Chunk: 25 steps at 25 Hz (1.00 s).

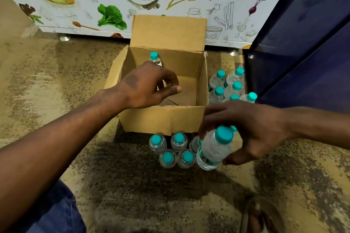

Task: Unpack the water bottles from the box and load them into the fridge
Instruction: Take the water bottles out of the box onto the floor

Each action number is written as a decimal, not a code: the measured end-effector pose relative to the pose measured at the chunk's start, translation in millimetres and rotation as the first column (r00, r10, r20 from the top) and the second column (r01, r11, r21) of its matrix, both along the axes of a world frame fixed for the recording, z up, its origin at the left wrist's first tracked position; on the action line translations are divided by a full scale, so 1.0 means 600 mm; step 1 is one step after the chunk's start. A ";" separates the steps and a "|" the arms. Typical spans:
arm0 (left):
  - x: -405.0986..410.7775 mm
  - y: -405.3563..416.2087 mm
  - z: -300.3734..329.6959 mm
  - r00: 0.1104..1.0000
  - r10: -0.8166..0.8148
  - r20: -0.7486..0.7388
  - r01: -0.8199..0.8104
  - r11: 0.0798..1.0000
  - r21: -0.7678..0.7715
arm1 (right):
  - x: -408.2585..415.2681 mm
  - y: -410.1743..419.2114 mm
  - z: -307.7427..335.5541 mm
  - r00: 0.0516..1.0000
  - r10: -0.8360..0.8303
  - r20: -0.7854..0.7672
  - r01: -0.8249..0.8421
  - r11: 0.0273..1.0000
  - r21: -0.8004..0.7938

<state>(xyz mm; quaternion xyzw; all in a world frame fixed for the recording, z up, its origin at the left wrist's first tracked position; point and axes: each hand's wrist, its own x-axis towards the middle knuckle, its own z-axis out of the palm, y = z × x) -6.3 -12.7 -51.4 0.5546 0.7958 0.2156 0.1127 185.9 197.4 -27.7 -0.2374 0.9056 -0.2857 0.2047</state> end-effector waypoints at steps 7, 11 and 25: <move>-0.033 0.002 -0.036 0.999 0.027 -0.047 -0.033 0.992 -0.123 | 0.017 -0.022 -0.082 0.988 0.142 -0.065 -0.104 0.909 0.403; -0.046 0.009 -0.062 0.998 0.008 -0.067 -0.021 0.979 -0.202 | 0.026 -0.023 -0.127 0.935 0.309 -0.176 -0.182 0.840 0.510; -0.129 0.022 -0.134 0.891 0.423 -0.166 -0.441 0.894 -0.084 | 0.062 -0.033 -0.203 0.734 0.550 -0.397 -0.262 0.770 0.582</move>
